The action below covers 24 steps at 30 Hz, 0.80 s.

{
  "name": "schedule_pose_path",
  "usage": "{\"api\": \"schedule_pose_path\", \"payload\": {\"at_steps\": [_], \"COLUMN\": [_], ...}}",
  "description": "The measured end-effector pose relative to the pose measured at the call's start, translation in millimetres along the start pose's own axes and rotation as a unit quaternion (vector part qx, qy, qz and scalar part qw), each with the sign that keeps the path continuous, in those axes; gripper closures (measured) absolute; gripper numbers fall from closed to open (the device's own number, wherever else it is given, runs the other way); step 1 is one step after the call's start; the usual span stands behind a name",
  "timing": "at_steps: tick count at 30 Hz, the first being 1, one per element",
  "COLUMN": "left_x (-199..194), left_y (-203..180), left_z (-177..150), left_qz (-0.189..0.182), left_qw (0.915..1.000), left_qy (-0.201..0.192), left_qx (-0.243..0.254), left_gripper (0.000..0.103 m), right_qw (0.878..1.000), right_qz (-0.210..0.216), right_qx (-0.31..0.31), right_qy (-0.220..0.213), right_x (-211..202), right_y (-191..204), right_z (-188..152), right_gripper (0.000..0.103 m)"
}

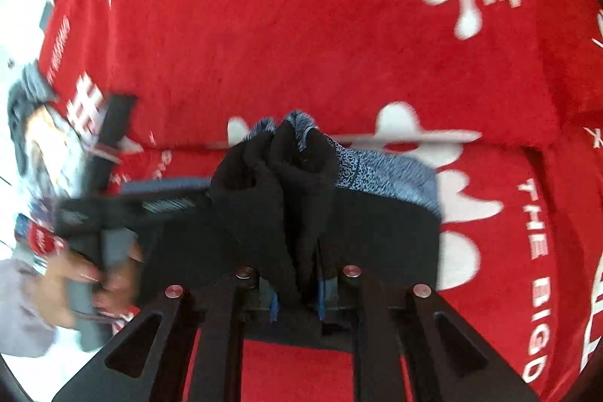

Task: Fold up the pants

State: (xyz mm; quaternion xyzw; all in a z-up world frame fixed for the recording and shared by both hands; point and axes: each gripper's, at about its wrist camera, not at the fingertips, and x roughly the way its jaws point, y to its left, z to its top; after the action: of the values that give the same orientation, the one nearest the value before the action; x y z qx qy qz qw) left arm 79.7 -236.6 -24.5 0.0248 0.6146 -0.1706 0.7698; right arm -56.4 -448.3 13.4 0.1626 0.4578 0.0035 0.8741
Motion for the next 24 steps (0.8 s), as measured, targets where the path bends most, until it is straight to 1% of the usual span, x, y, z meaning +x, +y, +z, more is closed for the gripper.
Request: {"api": "schedule_pose_path", "payload": {"at_steps": [3,5,6,7,8,9,10,11,12,13,14,15,16,17,18,19,20,21,22,24], "left_x": [-4.0,-7.0,-8.0,-9.1,-9.3,-11.6,-14.9,-18.5,-21.4,-26.3,-26.4,-27.8,-27.7,-24.9,-23.1,-19.5,-12.5,-6.3,0.7,14.0], "left_y": [24.1,33.7,36.8,39.5,36.2,38.7,41.2,46.3,43.8,38.0,31.6,26.6,19.3,10.5,2.9,-5.5,-14.7,-22.4,-29.7,-43.3], "left_z": [-6.0,-8.3,-9.2,-10.0,-5.8,-7.3,-8.8,-11.8,-14.4,-16.4,-17.5,-18.9,-20.2,-20.4,-21.8,-23.5,-23.4,-25.8,-28.6,-32.1], "left_qz": [-0.024,-0.038,-0.043,-0.047,-0.051,-0.058,-0.067,-0.072,-0.081,-0.090,-0.097,-0.108,-0.123,-0.134,-0.149,-0.166,-0.177,-0.188,-0.193,-0.194], "left_qw": [0.9996,0.9991,0.9988,0.9985,0.9983,0.9978,0.9971,0.9967,0.9959,0.9950,0.9941,0.9926,0.9905,0.9886,0.9859,0.9823,0.9795,0.9761,0.9736,0.9714], "left_qy": [0.011,0.020,0.023,0.027,0.030,0.033,0.036,0.037,0.039,0.041,0.043,0.045,0.049,0.052,0.058,0.067,0.076,0.089,0.103,0.119], "left_qx": [-0.006,-0.005,-0.001,0.001,0.002,0.003,0.003,0.004,0.008,0.014,0.021,0.030,0.039,0.044,0.050,0.057,0.060,0.064,0.065,0.069], "left_gripper": [0.033,0.033,0.033,0.033,0.033,0.033,0.033,0.033,0.033,0.033,0.033,0.033,0.033,0.033,0.033,0.033,0.033,0.033,0.033,0.033], "right_qw": [0.998,0.994,0.990,0.982,0.975,0.970,0.964,0.961,0.963,0.968,0.975,0.984,0.993,0.997,0.997,0.987,0.972,0.952,0.932,0.906], "right_qz": [-0.032,-0.067,-0.088,-0.120,-0.142,-0.155,-0.164,-0.163,-0.152,-0.133,-0.110,-0.076,-0.042,-0.015,0.006,0.043,0.070,0.093,0.114,0.144], "right_qx": [-0.042,-0.079,-0.101,-0.137,-0.164,-0.183,-0.205,-0.217,-0.218,-0.206,-0.183,-0.144,-0.090,-0.027,0.031,0.136,0.210,0.281,0.335,0.389], "right_qy": [0.026,0.038,0.037,0.038,0.041,0.044,0.047,0.049,0.051,0.055,0.061,0.065,0.067,0.068,0.071,0.077,0.083,0.081,0.076,0.084], "right_x": [35.3,54.2,59.9,66.4,70.3,71.4,70.4,65.6,58.2,48.9,39.4,29.6,19.2,12.1,8.8,6.7,8.3,10.1,12.7,20.9], "right_y": [34.0,57.0,67.0,80.9,90.2,95.6,103.4,108.7,110.5,108.5,103.2,94.3,78.2,59.0,41.8,7.0,-17.9,-40.9,-57.7,-75.5], "right_z": [-18.3,-32.0,-38.3,-45.2,-49.0,-51.9,-53.9,-55.2,-56.4,-56.8,-58.5,-55.0,-52.8,-51.8,-52.5,-56.1,-61.8,-71.5,-80.1,-93.5], "right_gripper": [0.086,0.085,0.080,0.077,0.071,0.063,0.059,0.054,0.051,0.050,0.050,0.050,0.050,0.050,0.049,0.049,0.049,0.048,0.048,0.049]}}
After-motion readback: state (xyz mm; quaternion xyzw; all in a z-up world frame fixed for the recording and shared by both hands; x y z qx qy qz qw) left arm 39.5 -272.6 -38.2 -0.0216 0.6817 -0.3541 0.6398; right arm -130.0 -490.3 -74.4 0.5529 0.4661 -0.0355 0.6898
